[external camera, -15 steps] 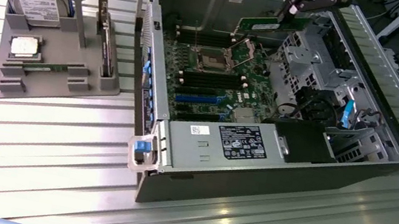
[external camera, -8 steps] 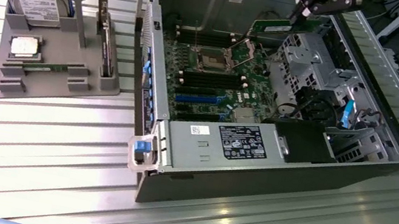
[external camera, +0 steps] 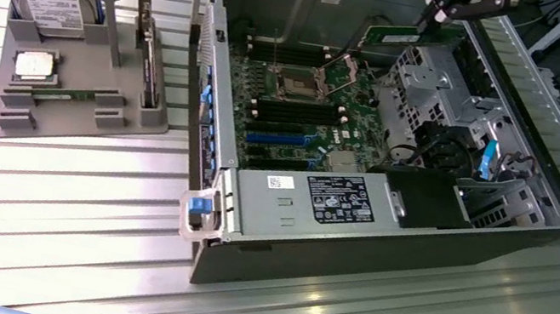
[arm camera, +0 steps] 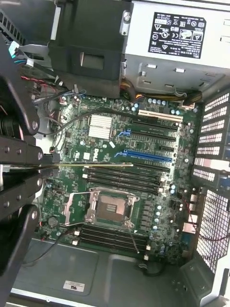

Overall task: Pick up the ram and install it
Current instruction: 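Pick up the ram and move it above insertion slot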

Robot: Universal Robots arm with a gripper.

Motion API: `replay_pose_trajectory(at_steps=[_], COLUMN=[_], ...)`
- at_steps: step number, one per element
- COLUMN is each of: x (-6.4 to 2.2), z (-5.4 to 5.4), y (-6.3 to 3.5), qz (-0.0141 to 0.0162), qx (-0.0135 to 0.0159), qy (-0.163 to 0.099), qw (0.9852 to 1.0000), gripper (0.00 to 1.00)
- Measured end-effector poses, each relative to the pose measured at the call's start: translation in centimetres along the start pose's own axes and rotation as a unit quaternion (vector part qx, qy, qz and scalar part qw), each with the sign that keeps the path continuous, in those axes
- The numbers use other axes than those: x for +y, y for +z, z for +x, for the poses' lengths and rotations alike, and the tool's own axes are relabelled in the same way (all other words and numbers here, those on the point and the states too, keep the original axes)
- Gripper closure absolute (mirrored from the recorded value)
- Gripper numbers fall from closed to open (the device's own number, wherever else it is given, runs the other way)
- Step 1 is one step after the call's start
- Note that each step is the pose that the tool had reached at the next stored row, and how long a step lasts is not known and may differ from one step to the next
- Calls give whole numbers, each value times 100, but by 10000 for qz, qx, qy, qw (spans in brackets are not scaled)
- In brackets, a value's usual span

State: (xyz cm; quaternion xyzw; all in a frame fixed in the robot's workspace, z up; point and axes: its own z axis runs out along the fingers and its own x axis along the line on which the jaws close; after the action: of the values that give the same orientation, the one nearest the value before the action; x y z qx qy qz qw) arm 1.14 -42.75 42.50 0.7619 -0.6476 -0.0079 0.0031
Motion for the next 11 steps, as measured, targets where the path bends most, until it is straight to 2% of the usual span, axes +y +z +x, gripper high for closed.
replay_pose_trajectory(at_steps=[7, 8, 9, 11], x=[-60, -77, -94, -119], z=[-20, -65, -155, -183], y=[12, 12, 13, 13], qz=[2, 2, 2, 2], qx=[1, 3, 2, 3], qy=[444, 452, 452, 452], qw=[9990, 9990, 9990, 9990], gripper=[87, 87, 87, 87])
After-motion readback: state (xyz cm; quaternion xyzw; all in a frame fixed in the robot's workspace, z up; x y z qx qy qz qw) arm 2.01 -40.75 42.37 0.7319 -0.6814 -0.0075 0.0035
